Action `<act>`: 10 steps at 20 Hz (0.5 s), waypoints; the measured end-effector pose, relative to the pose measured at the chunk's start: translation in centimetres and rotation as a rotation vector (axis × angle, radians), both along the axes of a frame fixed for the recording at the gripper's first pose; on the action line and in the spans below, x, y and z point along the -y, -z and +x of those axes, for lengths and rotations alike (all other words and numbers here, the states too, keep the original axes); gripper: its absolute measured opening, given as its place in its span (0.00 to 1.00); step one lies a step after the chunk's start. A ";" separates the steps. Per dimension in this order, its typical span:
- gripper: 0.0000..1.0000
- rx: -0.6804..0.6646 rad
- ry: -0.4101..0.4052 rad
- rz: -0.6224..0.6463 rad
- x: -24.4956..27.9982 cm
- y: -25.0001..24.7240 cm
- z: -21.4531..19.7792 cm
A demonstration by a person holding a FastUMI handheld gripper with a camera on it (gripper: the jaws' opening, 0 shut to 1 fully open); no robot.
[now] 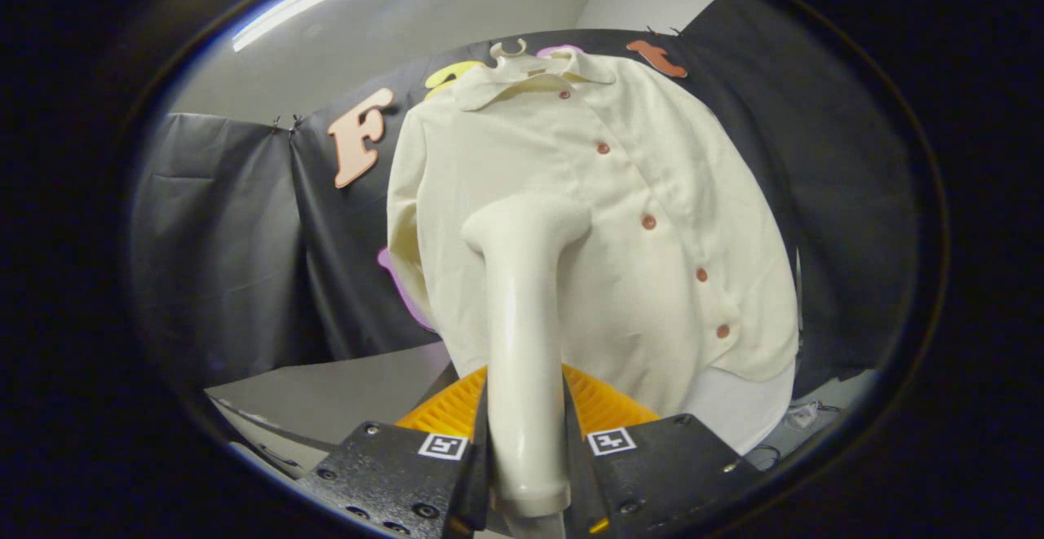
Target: Iron the clothes twice with a garment steamer, once on the left side and once on the right side.
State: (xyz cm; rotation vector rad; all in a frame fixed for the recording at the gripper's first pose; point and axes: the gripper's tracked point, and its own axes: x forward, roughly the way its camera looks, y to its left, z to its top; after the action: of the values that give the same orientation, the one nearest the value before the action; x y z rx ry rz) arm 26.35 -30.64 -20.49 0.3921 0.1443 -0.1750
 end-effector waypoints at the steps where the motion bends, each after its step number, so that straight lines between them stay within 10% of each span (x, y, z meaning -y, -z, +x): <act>1: 0.39 -0.006 0.000 0.010 0.0 0.7 -0.3; 10: 0.39 -0.073 0.011 0.090 -0.3 7.3 -3.7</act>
State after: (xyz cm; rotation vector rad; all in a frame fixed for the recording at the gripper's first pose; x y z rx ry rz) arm 22.70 -30.33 -27.78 0.4768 0.2220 -0.1946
